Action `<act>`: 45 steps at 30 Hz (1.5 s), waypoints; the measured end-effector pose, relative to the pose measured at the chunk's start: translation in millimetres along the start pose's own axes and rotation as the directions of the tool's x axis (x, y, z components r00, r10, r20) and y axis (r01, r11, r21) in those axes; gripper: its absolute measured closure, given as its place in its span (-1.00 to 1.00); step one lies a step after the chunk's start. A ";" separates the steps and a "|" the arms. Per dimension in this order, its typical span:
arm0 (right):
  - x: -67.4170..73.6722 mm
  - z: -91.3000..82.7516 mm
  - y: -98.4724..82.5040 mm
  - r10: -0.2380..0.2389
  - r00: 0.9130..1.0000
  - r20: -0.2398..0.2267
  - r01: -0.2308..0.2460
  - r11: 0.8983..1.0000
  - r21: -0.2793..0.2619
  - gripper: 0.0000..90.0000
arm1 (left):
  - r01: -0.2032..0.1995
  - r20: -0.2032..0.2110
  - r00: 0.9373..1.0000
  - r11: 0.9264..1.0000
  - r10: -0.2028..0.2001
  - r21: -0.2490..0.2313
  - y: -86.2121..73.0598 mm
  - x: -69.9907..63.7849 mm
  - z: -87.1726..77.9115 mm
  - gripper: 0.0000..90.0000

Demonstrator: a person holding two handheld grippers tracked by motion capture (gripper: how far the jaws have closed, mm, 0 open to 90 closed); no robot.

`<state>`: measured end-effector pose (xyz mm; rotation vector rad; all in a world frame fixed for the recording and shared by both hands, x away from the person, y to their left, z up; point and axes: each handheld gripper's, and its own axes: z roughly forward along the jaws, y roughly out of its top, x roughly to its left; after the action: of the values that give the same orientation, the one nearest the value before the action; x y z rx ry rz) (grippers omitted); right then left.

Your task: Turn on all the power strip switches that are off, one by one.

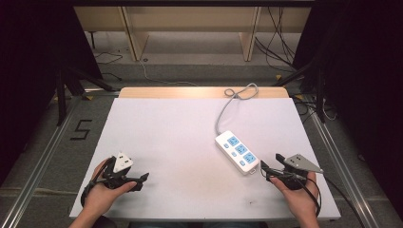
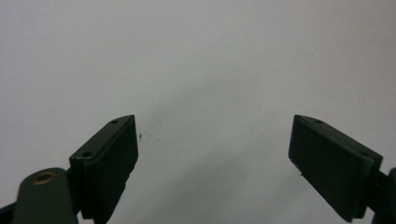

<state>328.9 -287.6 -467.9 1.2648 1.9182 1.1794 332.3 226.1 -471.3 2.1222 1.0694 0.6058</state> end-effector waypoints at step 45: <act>20.8 19.1 58.4 -0.094 0.987 -0.131 0.121 0.968 0.222 1.00 | 0.002 0.019 1.000 1.000 -0.002 0.012 0.2 -1.8 3.4 -0.64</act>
<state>361.0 -251.5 -424.6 1.2100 2.2346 1.0221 333.5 223.3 -473.6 2.1334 1.0669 0.5781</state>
